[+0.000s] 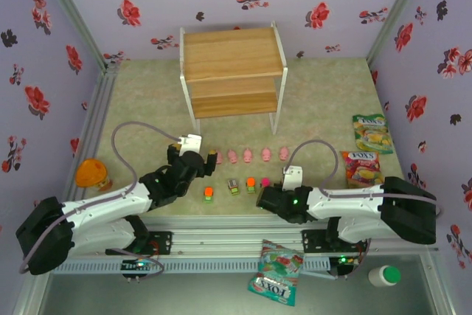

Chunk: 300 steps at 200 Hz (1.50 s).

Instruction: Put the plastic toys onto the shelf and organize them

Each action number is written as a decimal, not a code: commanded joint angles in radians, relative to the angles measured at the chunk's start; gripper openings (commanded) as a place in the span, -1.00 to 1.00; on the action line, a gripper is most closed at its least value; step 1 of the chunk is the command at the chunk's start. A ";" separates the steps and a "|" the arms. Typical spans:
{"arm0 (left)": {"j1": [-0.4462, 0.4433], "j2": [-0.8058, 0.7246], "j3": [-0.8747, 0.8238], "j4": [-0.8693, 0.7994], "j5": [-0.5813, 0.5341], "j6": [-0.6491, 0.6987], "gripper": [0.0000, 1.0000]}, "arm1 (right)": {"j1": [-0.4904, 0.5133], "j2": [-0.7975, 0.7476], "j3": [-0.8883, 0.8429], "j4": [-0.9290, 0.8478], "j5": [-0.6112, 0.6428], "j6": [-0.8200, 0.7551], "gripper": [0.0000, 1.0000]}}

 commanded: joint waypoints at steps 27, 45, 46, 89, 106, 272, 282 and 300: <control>-0.003 0.023 0.041 -0.006 -0.005 -0.007 0.99 | -0.029 0.024 -0.012 0.037 -0.050 -0.057 0.01; -0.003 0.033 0.046 -0.011 -0.002 -0.006 0.99 | -0.037 0.039 -0.007 0.044 -0.063 -0.069 0.00; -0.003 0.034 0.046 -0.012 -0.003 -0.008 0.99 | -0.038 0.040 -0.006 0.045 -0.063 -0.069 0.00; -0.003 0.040 0.051 -0.016 -0.003 -0.009 0.99 | -0.055 0.070 0.001 0.061 -0.082 -0.089 -0.07; -0.003 0.041 0.052 -0.016 -0.002 -0.007 0.99 | -0.059 0.074 0.004 0.062 -0.085 -0.093 -0.10; -0.003 0.072 0.072 -0.030 0.016 -0.006 0.99 | -0.064 0.086 0.001 0.063 -0.089 -0.075 -0.34; -0.003 0.073 0.072 -0.029 0.018 -0.004 0.99 | -0.063 0.085 0.003 0.059 -0.086 -0.077 -0.36; -0.003 0.075 0.073 -0.029 0.018 -0.003 0.99 | -0.064 0.079 0.012 0.045 -0.080 -0.083 -0.40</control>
